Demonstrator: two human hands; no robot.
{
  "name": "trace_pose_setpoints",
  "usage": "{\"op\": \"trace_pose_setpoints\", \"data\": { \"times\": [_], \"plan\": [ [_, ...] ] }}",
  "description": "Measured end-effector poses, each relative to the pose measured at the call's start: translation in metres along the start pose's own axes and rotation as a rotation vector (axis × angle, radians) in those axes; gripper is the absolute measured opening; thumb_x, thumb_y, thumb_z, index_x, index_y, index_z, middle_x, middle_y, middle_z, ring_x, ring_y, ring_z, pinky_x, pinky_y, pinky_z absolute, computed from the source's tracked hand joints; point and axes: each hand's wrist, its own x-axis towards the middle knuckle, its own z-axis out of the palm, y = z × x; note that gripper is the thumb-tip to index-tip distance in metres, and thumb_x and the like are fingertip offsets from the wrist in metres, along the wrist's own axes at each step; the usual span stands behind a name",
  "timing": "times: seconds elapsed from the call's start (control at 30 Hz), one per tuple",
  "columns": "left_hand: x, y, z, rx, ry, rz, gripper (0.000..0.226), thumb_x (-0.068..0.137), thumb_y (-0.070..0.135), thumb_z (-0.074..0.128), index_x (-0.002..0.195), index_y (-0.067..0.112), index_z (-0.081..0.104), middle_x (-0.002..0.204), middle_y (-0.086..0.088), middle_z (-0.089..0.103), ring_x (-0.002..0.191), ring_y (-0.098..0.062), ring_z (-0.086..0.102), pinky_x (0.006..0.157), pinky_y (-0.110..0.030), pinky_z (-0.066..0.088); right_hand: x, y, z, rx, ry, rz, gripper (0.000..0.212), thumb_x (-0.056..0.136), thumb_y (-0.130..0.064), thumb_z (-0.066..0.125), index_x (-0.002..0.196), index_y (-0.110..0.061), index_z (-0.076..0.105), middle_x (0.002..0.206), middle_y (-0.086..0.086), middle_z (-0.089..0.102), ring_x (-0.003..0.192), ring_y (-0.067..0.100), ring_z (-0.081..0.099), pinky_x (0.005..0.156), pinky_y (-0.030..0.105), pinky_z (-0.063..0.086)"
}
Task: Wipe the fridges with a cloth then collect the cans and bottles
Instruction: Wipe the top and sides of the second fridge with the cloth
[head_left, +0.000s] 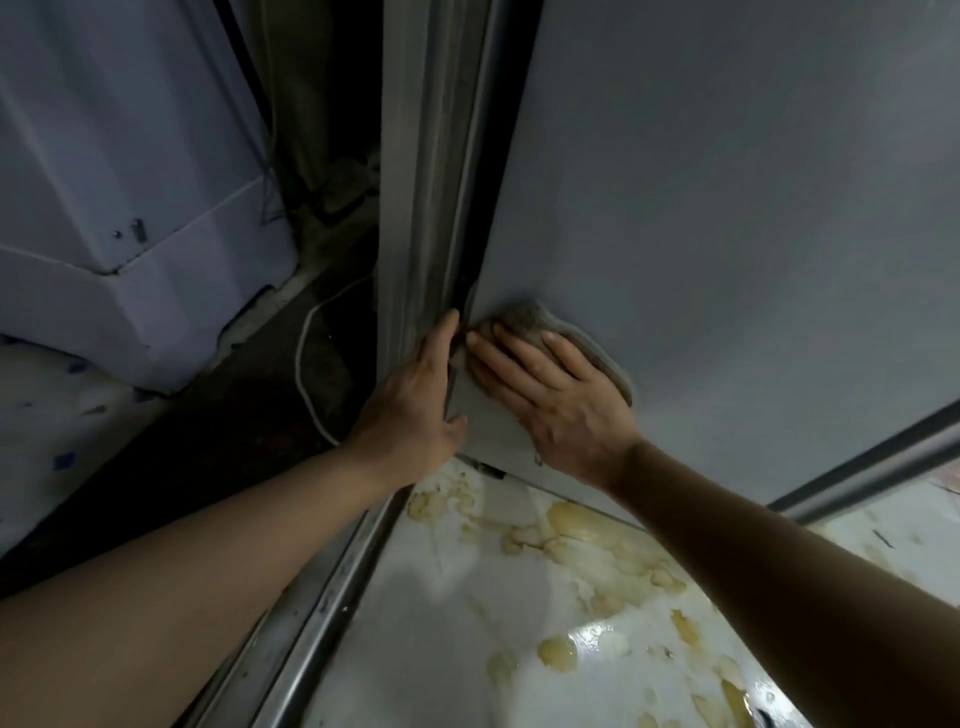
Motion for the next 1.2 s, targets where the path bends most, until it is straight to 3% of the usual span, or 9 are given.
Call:
{"op": "trace_pose_setpoints", "data": {
  "times": [0.1, 0.2, 0.27, 0.57, 0.77, 0.87, 0.97, 1.07, 1.2],
  "plan": [
    [0.000, -0.006, 0.000, -0.031, -0.018, 0.011, 0.097, 0.079, 0.012, 0.069, 0.149, 0.022, 0.002, 0.152, -0.002, 0.027, 0.135, -0.017, 0.034, 0.105, -0.021, 0.029, -0.026, 0.005, 0.007, 0.062, 0.014, -0.011, 0.060, 0.086, -0.021, 0.038, 0.146, -0.019, 0.029, 0.152, -0.003, 0.030, 0.141, 0.016, 0.025, 0.113, 0.034, 0.011],
    [0.002, -0.011, -0.001, -0.054, -0.030, 0.006, 0.094, 0.079, 0.012, 0.069, 0.149, 0.023, 0.006, 0.149, 0.001, 0.032, 0.134, -0.013, 0.035, 0.097, -0.010, 0.024, -0.066, 0.020, 0.016, 0.118, 0.038, 0.009, 0.052, 0.095, -0.009, 0.018, 0.141, -0.017, 0.040, 0.143, -0.001, 0.045, 0.135, 0.017, 0.032, 0.113, 0.034, 0.014],
    [0.003, -0.013, -0.002, -0.071, -0.042, 0.005, 0.093, 0.079, 0.012, 0.069, 0.148, 0.026, 0.008, 0.148, 0.002, 0.034, 0.133, -0.012, 0.035, 0.095, -0.007, 0.023, -0.069, 0.025, 0.016, 0.093, 0.073, -0.005, 0.051, 0.095, -0.009, 0.019, 0.139, -0.016, 0.044, 0.141, 0.000, 0.047, 0.134, 0.020, 0.034, 0.113, 0.035, 0.013],
    [-0.013, -0.029, -0.004, -0.114, 0.004, -0.074, 0.092, 0.079, 0.009, 0.069, 0.148, 0.026, 0.012, 0.142, 0.006, 0.043, 0.130, -0.007, 0.040, 0.095, -0.011, 0.032, 0.031, 0.008, -0.003, 0.128, 0.222, 0.012, 0.050, 0.092, -0.020, 0.039, 0.141, -0.013, 0.041, 0.148, 0.005, 0.040, 0.138, 0.027, 0.034, 0.113, 0.044, 0.015],
    [-0.019, -0.042, -0.001, -0.022, 0.145, -0.132, 0.066, 0.078, 0.004, 0.063, 0.135, 0.023, 0.036, 0.119, 0.005, 0.054, 0.111, -0.011, 0.052, 0.092, -0.029, 0.045, 0.033, -0.040, 0.032, 0.009, 0.042, -0.214, 0.048, 0.085, -0.028, 0.042, 0.131, -0.019, 0.055, 0.138, 0.000, 0.053, 0.132, 0.022, 0.044, 0.113, 0.041, 0.015],
    [-0.027, -0.052, 0.002, 0.008, 0.109, -0.157, 0.060, 0.077, 0.002, 0.061, 0.130, 0.022, 0.041, 0.119, 0.004, 0.054, 0.109, -0.014, 0.053, 0.087, -0.041, 0.049, 0.032, -0.070, 0.048, -0.008, -0.099, -0.298, 0.059, 0.086, -0.033, 0.040, 0.143, -0.022, 0.036, 0.151, 0.000, 0.034, 0.142, 0.023, 0.024, 0.114, 0.047, -0.001],
    [-0.035, -0.057, 0.003, 0.034, 0.059, -0.170, 0.057, 0.077, 0.002, 0.061, 0.127, 0.021, 0.043, 0.119, 0.003, 0.055, 0.108, -0.017, 0.055, 0.083, -0.043, 0.049, 0.031, -0.098, 0.065, -0.004, -0.289, -0.414, 0.062, 0.091, -0.028, 0.021, 0.151, -0.019, 0.004, 0.159, 0.006, -0.002, 0.143, 0.029, -0.012, 0.094, 0.049, -0.033],
    [-0.039, -0.055, 0.005, 0.047, 0.007, -0.170, 0.057, 0.077, 0.003, 0.060, 0.129, 0.020, 0.042, 0.122, 0.002, 0.053, 0.112, -0.017, 0.052, 0.086, -0.043, 0.048, 0.031, -0.110, 0.073, -0.009, -0.319, -0.423, 0.059, 0.096, -0.031, 0.020, 0.150, -0.019, 0.000, 0.159, 0.006, -0.008, 0.142, 0.029, -0.018, 0.089, 0.048, -0.036],
    [-0.035, -0.044, 0.010, 0.060, -0.038, -0.161, 0.061, 0.078, 0.005, 0.063, 0.132, 0.021, 0.040, 0.130, 0.002, 0.049, 0.118, -0.016, 0.049, 0.094, -0.040, 0.045, 0.000, -0.095, 0.078, 0.001, -0.184, -0.344, 0.064, 0.091, -0.030, 0.025, 0.150, -0.020, 0.001, 0.159, 0.001, 0.000, 0.144, 0.023, -0.006, 0.107, 0.045, -0.019]
  ]
}}
